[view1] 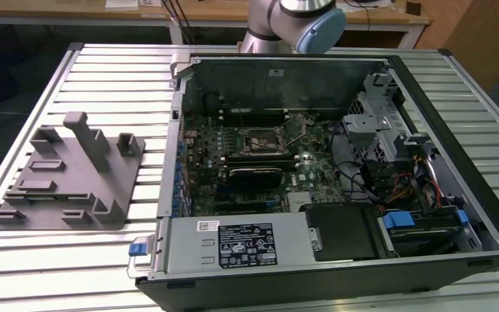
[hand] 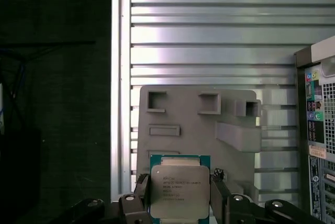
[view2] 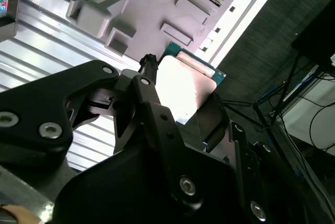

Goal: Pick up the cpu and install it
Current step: 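Pick up the cpu and move it towards the insertion slot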

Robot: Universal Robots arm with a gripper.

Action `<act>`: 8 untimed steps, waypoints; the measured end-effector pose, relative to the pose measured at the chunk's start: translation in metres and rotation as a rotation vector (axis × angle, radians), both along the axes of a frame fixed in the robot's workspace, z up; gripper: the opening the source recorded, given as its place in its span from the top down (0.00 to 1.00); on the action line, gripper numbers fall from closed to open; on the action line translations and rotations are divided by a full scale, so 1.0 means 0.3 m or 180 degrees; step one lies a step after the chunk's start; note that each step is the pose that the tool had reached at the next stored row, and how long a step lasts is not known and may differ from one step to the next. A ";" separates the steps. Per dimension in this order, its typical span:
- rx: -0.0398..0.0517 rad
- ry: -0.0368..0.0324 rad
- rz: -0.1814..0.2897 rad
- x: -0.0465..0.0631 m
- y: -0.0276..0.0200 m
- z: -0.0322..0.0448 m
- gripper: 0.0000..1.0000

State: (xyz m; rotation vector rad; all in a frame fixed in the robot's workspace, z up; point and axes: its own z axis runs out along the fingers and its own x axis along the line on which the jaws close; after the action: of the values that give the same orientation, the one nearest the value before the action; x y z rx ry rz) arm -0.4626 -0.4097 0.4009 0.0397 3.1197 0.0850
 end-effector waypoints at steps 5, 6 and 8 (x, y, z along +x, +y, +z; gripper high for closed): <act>0.0000 0.0000 0.0000 0.031 0.000 0.000 0.45; 0.0000 0.0000 0.0000 0.036 0.000 0.000 0.45; 0.0000 0.0000 0.0000 0.049 0.000 0.000 0.45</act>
State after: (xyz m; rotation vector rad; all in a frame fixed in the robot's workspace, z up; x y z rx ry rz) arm -0.4480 -0.4097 0.4009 0.0398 3.1196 0.0850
